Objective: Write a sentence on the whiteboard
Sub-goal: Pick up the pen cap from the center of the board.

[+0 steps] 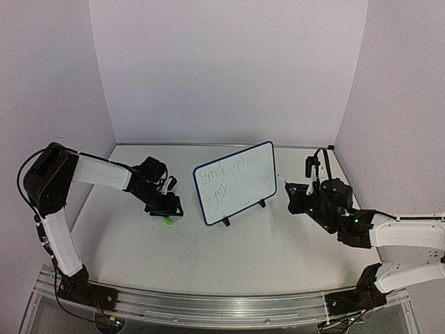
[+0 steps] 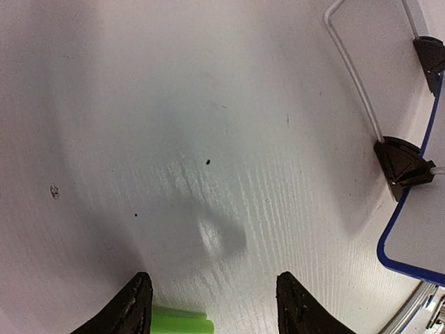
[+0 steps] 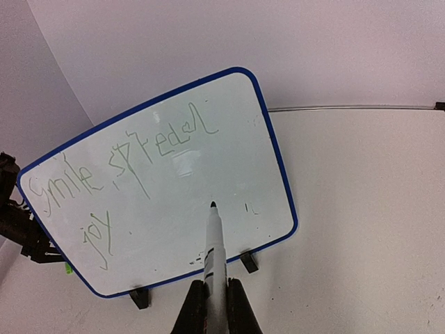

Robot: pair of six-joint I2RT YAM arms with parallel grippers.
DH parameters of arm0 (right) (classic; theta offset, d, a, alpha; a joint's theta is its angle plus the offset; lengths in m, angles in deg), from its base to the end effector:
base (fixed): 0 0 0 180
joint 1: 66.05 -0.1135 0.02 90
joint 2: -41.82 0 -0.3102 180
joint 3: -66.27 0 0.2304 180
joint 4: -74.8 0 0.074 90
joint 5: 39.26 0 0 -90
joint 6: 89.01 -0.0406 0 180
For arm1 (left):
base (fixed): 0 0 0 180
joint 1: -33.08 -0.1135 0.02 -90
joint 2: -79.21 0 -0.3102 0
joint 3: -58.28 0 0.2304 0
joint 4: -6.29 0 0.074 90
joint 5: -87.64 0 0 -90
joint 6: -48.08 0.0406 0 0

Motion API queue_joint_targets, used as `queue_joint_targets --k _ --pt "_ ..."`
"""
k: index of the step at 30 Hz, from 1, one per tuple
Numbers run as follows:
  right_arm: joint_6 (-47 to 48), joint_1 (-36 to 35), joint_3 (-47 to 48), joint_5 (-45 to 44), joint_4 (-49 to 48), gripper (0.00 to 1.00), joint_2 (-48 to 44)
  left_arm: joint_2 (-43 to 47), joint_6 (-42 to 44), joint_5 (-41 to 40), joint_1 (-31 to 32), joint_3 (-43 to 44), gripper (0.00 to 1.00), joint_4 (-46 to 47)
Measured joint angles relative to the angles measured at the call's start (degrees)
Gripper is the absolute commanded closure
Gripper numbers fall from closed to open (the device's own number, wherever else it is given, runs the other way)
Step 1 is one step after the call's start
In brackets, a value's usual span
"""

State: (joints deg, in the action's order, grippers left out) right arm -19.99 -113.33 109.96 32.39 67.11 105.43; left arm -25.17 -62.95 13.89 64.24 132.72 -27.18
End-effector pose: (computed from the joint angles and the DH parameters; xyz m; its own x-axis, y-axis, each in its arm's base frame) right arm 0.1510 0.1447 0.2890 -0.3091 0.1662 -0.9364 -0.4047 0.8680 0.2876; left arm 0.2913 -0.1894 0.1980 -0.9310 0.1603 -0.3280 0.2891 0.8724 -0.3942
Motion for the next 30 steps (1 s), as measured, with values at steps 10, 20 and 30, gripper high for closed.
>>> queue_joint_targets --k 10,20,30 --pt "-0.34 0.00 0.00 0.00 0.17 1.00 -0.02 0.11 -0.03 1.16 0.00 0.05 0.39 -1.62" --pt "-0.58 0.00 0.00 -0.02 0.19 1.00 -0.02 3.85 -0.51 3.10 0.93 -4.55 0.39 -2.20" --pt "-0.84 0.00 0.00 -0.02 0.19 1.00 0.03 7.28 -1.84 1.34 4.14 -8.08 0.43 -3.54"
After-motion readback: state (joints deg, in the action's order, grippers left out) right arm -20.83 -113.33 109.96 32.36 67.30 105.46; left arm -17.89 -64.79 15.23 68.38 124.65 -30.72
